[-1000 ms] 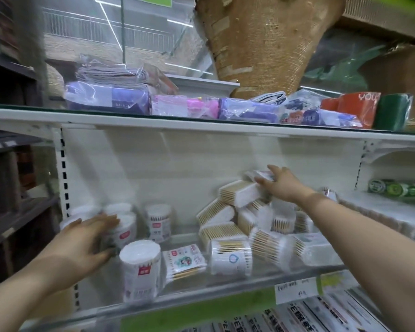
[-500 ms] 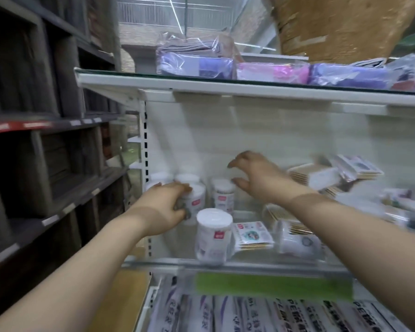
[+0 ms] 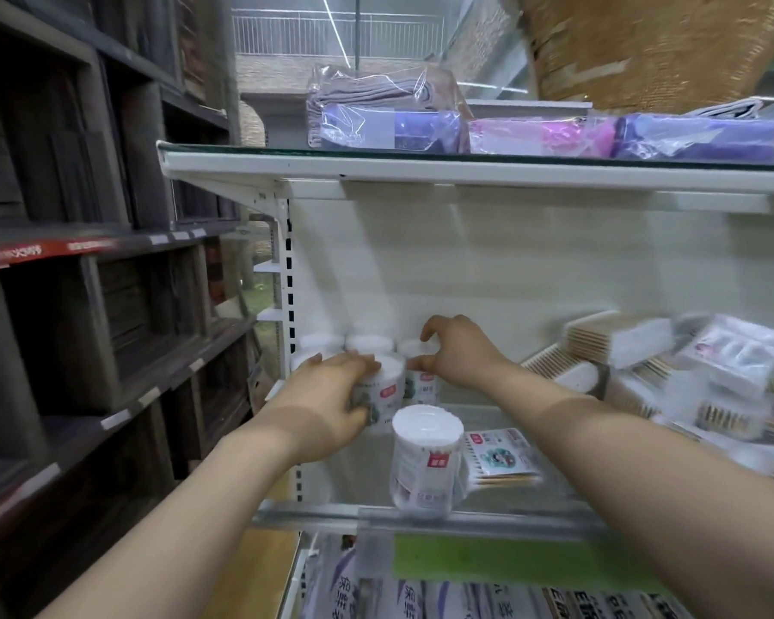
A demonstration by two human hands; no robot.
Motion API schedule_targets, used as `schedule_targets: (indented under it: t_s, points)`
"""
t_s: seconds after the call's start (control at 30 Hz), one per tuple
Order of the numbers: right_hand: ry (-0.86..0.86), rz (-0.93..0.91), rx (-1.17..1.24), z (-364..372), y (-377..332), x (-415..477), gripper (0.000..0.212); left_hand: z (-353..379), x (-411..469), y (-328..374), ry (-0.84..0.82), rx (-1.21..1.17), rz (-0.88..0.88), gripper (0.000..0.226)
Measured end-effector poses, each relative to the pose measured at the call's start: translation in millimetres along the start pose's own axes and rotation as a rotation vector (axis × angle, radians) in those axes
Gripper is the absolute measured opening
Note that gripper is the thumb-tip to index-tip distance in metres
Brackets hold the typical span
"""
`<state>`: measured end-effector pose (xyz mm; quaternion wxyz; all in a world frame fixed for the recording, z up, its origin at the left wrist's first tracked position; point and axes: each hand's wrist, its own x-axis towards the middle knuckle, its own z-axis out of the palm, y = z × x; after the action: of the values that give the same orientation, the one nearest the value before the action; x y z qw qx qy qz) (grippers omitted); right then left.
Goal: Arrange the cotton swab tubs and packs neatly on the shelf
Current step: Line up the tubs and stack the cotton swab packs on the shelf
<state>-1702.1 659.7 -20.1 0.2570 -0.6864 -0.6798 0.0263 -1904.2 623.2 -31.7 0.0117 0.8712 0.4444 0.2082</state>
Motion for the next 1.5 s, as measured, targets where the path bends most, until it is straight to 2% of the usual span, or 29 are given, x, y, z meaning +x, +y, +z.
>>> schedule_targets:
  t_s: [0.17, 0.37, 0.6, 0.73, 0.8, 0.93, 1.0, 1.17, 1.5]
  points:
    - [0.024, 0.046, 0.035, 4, -6, 1, 0.047, -2, -1, 3, -0.004, 0.007, -0.011, 0.059]
    - [-0.042, 0.024, 0.041, -4, -5, -1, 0.048, -5, -4, 6, -0.036, -0.004, -0.031, 0.059]
    - [-0.110, -0.015, 0.012, -59, 17, -42, 0.038, -6, -5, 10, -0.044, -0.067, -0.044, 0.059]
    - [-0.025, 0.018, 0.090, -90, 46, -64, 0.028, -6, -6, 22, 0.007, -0.125, -0.034, 0.057]
    - [-0.094, 0.033, 0.102, -98, 53, -73, 0.035, -8, -7, 31, 0.052, -0.171, -0.060, 0.052]
    - [-0.449, -0.002, -0.157, -108, 50, -101, 0.057, -13, -14, 48, 0.080, -0.298, -0.016, 0.037]
    - [-0.555, 0.016, -0.231, -112, 48, -113, 0.067, -15, -19, 54, 0.067, -0.335, 0.022, 0.037]
    - [-0.627, 0.002, -0.433, -117, 48, -132, 0.083, -13, -24, 60, 0.016, -0.320, 0.046, 0.041]
    - [-0.646, 0.125, -0.412, -129, 67, -136, 0.086, 0, -27, 54, -0.038, -0.368, 0.072, 0.021]
